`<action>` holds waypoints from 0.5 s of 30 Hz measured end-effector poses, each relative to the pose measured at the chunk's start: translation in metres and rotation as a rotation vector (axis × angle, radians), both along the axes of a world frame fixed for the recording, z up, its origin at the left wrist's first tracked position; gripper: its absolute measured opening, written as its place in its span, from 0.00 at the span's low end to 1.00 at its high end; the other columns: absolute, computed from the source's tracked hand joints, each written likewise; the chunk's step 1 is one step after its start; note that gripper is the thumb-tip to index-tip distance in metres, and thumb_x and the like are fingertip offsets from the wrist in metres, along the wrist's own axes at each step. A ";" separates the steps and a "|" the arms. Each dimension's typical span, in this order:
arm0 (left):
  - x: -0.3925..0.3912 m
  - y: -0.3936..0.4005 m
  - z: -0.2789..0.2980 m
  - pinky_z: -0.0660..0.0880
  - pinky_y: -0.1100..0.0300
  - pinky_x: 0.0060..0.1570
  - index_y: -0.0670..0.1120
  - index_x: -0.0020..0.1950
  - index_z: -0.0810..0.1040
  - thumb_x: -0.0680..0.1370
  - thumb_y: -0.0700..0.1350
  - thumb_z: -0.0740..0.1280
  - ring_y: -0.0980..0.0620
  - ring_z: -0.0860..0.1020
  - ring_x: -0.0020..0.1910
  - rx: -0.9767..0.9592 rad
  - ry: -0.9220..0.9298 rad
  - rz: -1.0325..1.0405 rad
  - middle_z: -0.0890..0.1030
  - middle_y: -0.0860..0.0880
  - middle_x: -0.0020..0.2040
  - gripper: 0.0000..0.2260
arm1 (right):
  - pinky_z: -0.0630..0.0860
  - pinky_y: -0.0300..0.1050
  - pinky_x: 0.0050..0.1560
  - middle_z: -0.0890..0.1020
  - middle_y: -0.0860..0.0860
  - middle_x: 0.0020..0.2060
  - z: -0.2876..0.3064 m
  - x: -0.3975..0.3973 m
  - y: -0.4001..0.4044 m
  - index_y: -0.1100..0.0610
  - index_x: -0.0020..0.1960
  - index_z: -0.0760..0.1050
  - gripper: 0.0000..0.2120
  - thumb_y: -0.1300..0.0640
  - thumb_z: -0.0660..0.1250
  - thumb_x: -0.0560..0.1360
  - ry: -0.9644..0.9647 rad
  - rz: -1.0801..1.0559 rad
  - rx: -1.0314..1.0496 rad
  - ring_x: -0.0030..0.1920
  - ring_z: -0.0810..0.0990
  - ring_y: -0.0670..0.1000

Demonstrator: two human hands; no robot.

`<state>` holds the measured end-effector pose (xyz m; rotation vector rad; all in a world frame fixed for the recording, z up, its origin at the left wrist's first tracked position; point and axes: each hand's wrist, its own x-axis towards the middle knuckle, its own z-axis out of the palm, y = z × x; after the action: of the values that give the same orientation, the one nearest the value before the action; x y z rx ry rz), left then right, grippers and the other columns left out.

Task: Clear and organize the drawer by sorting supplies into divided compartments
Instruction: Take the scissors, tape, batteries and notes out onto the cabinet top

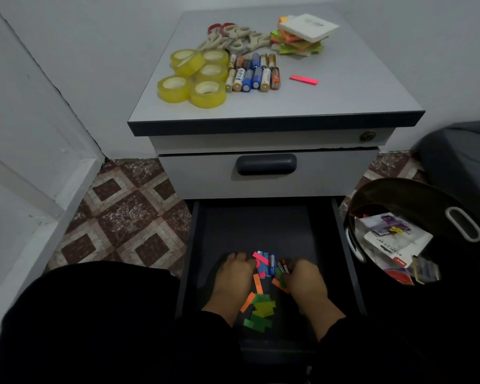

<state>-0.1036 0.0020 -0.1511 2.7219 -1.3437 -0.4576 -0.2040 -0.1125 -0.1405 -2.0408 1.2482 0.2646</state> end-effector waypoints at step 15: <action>-0.029 -0.047 0.006 0.71 0.56 0.45 0.41 0.52 0.76 0.80 0.45 0.63 0.45 0.77 0.49 -0.216 0.295 0.346 0.78 0.43 0.51 0.08 | 0.75 0.41 0.43 0.83 0.51 0.46 -0.010 -0.008 0.000 0.49 0.50 0.80 0.08 0.50 0.64 0.74 -0.010 -0.005 -0.047 0.46 0.81 0.54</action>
<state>-0.1326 -0.0447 -0.1451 2.5115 -0.7818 -0.6102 -0.2122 -0.1121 -0.1507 -2.0761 1.2640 0.2252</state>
